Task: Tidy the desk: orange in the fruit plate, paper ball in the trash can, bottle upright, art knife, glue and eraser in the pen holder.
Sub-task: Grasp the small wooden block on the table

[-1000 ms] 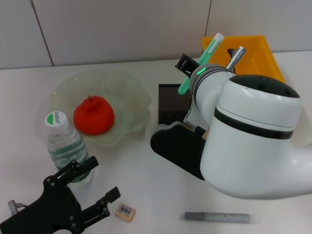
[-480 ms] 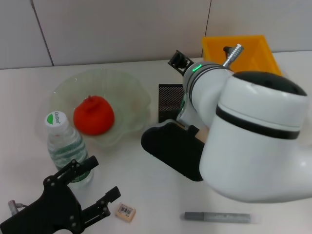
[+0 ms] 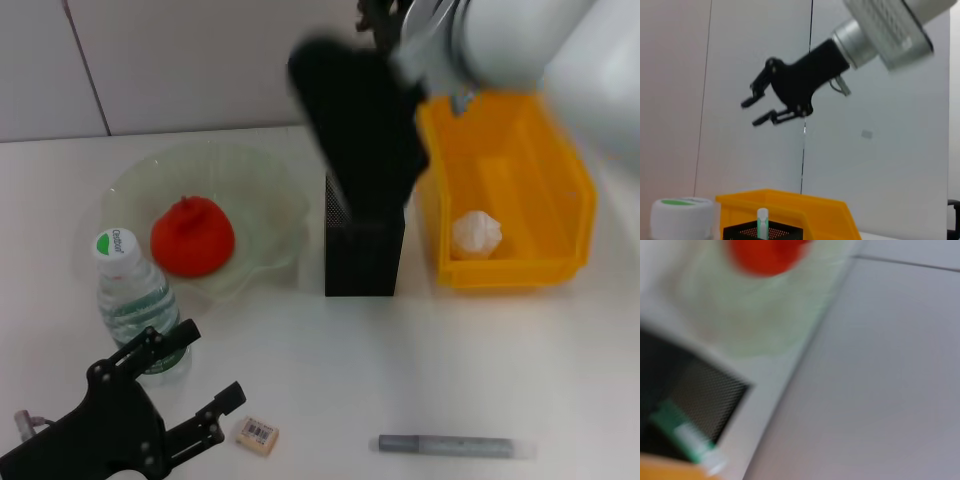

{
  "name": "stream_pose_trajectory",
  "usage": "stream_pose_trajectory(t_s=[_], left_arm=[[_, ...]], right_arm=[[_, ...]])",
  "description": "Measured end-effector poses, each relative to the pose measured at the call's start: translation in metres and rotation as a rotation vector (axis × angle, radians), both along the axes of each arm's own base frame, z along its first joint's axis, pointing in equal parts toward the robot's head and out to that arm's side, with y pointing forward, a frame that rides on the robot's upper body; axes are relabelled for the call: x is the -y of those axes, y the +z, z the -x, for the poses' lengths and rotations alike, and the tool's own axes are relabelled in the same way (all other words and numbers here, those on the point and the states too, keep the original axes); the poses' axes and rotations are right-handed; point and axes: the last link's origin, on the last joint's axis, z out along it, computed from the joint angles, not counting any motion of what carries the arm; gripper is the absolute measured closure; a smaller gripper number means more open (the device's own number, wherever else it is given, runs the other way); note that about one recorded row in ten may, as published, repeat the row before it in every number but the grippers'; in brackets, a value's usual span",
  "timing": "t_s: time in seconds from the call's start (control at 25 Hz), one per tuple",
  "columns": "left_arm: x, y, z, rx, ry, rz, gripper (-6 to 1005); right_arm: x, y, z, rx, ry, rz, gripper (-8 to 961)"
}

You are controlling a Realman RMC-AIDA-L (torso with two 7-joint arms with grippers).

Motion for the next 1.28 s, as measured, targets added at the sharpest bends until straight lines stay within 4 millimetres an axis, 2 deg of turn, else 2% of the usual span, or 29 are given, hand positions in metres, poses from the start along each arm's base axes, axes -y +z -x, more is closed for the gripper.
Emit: stream_pose_trajectory(t_s=[0.04,0.08,0.12,0.16,0.2,0.24,0.32,0.36,0.4,0.44,0.48,0.52,0.56,0.6,0.72,0.76,0.8,0.84,0.88,0.96,1.08,1.16,1.28], left_arm=[[0.000,0.001,0.000,0.001,-0.002,-0.001,199],[0.000,0.001,0.000,0.001,-0.002,-0.001,199],[0.000,0.001,0.000,0.000,-0.002,-0.002,199],[0.000,0.001,0.001,-0.001,-0.002,-0.003,199],[0.000,0.001,0.001,-0.001,-0.002,-0.003,200],[0.000,0.002,0.001,0.000,-0.004,-0.003,200],[0.001,0.002,0.000,0.002,-0.007,-0.003,200],[0.001,0.004,-0.001,0.011,-0.018,-0.004,200],[0.001,0.004,-0.001,0.012,-0.020,-0.004,200],[0.002,0.005,-0.002,0.016,-0.024,-0.004,200],[0.002,0.005,-0.002,0.021,-0.030,-0.003,200],[0.002,0.005,-0.002,0.021,-0.030,-0.003,200],[0.003,0.008,-0.003,0.022,-0.043,-0.003,199],[0.002,0.009,-0.003,0.021,-0.046,-0.003,199],[0.002,0.012,-0.001,0.015,-0.049,-0.005,199],[0.002,0.012,0.000,0.013,-0.049,-0.006,199],[0.002,0.014,0.001,0.008,-0.048,-0.008,199],[0.002,0.014,0.001,0.008,-0.048,-0.008,200],[0.003,0.016,0.003,0.001,-0.044,-0.010,200],[0.004,0.019,0.007,-0.009,-0.031,-0.007,200],[0.006,0.021,0.010,-0.011,-0.022,-0.004,200],[0.012,0.024,0.015,-0.016,-0.007,-0.007,200],[0.015,0.025,0.017,-0.018,-0.007,-0.006,200]], right_arm=[[-0.003,0.020,0.001,-0.184,-0.049,0.011,639],[-0.003,0.020,0.001,-0.184,-0.049,0.011,639],[-0.004,0.029,0.000,-0.265,-0.070,0.021,639],[-0.003,0.050,-0.006,-0.456,-0.121,0.052,639],[-0.003,0.050,-0.006,-0.456,-0.121,0.052,639],[-0.001,0.058,-0.010,-0.553,-0.145,0.077,639],[0.005,0.070,-0.022,-0.728,-0.189,0.129,639],[0.012,0.078,-0.039,-0.886,-0.221,0.179,639],[0.012,0.078,-0.039,-0.886,-0.221,0.179,639],[0.023,0.081,-0.060,-0.992,-0.243,0.222,639],[0.023,0.081,-0.060,-0.992,-0.243,0.222,639],[0.029,0.080,-0.070,-1.037,-0.254,0.249,639],[0.041,0.075,-0.091,-1.106,-0.283,0.298,639],[0.041,0.075,-0.091,-1.106,-0.283,0.298,638],[0.053,0.067,-0.120,-1.220,-0.372,0.345,638],[0.057,0.064,-0.132,-1.272,-0.463,0.354,617],[0.057,0.064,-0.132,-1.272,-0.463,0.354,587],[0.061,0.057,-0.140,-1.280,-0.606,0.363,558],[0.061,0.057,-0.140,-1.280,-0.606,0.363,528],[0.064,0.047,-0.143,-1.191,-0.763,0.366,469],[0.066,0.040,-0.141,-1.125,-0.829,0.367,373],[0.068,0.034,-0.133,-1.038,-0.877,0.350,300],[0.069,0.031,-0.129,-0.977,-0.887,0.337,213]])
